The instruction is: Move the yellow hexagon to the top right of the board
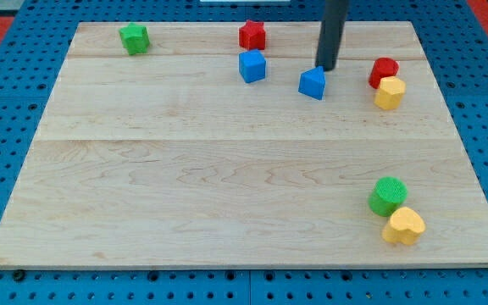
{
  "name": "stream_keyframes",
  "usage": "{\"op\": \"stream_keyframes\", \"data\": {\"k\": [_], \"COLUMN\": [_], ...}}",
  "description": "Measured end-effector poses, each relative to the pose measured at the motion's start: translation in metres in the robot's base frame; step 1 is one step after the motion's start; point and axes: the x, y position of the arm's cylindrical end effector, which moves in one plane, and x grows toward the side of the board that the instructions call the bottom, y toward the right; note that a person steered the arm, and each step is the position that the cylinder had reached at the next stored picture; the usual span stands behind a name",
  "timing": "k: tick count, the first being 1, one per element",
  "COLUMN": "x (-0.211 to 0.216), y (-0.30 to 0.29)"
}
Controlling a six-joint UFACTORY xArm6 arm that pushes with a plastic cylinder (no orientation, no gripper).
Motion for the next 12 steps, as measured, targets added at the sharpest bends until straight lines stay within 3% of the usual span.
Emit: {"op": "stream_keyframes", "data": {"k": [1, 2, 3, 5, 6, 9, 10, 12], "x": [0.068, 0.107, 0.109, 0.086, 0.086, 0.05, 0.034, 0.053], "y": [-0.021, -0.065, -0.051, 0.099, 0.123, 0.029, 0.026, 0.042]}}
